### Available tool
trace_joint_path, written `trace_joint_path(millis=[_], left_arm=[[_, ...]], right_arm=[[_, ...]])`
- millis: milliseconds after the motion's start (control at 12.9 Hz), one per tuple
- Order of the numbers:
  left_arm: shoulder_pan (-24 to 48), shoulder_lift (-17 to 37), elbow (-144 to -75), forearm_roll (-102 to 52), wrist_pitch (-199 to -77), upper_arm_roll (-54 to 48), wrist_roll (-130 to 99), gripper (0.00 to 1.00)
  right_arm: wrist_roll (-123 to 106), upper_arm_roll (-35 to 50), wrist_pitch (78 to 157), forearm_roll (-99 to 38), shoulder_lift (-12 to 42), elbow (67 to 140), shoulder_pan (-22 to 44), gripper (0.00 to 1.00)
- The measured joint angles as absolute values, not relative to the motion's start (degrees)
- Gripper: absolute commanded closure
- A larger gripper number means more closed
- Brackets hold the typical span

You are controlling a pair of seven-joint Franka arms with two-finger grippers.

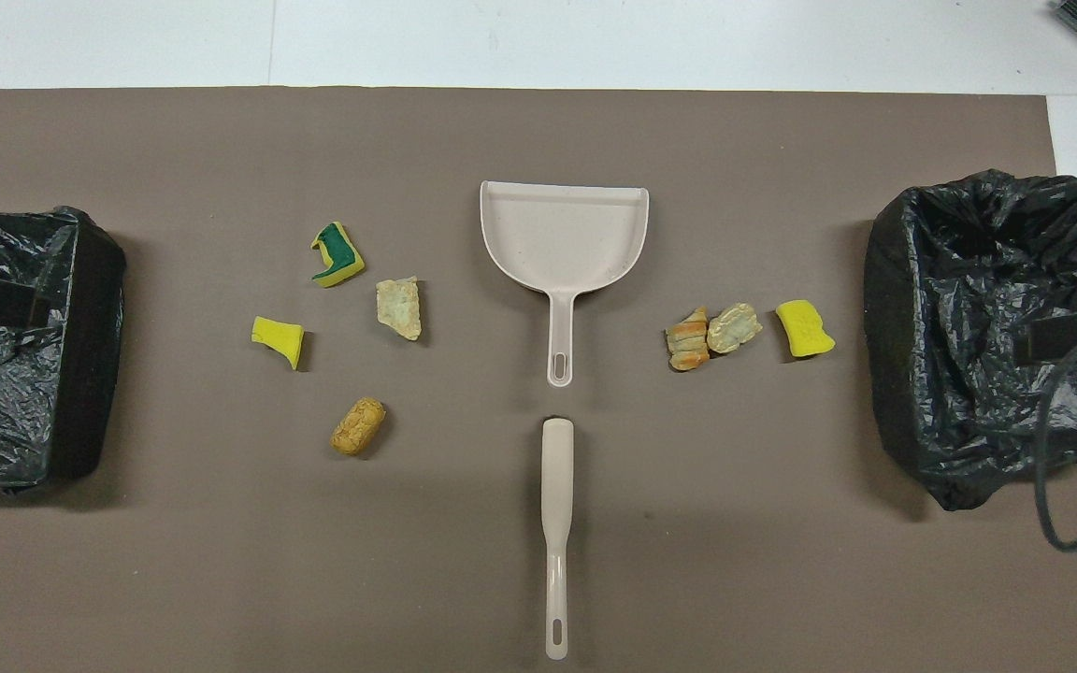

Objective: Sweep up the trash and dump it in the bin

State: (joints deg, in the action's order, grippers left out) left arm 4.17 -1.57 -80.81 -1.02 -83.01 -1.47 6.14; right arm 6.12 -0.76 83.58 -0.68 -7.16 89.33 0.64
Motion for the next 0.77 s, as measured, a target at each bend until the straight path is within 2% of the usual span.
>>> trace_joint_path(millis=[772], left_arm=[[4.09,-1.65,-80.81,-1.02,-82.9,-0.77,6.14,0.0]], right_arm=[[6.12,-0.77,83.58,-0.68,-7.16,89.33,0.64,0.0]])
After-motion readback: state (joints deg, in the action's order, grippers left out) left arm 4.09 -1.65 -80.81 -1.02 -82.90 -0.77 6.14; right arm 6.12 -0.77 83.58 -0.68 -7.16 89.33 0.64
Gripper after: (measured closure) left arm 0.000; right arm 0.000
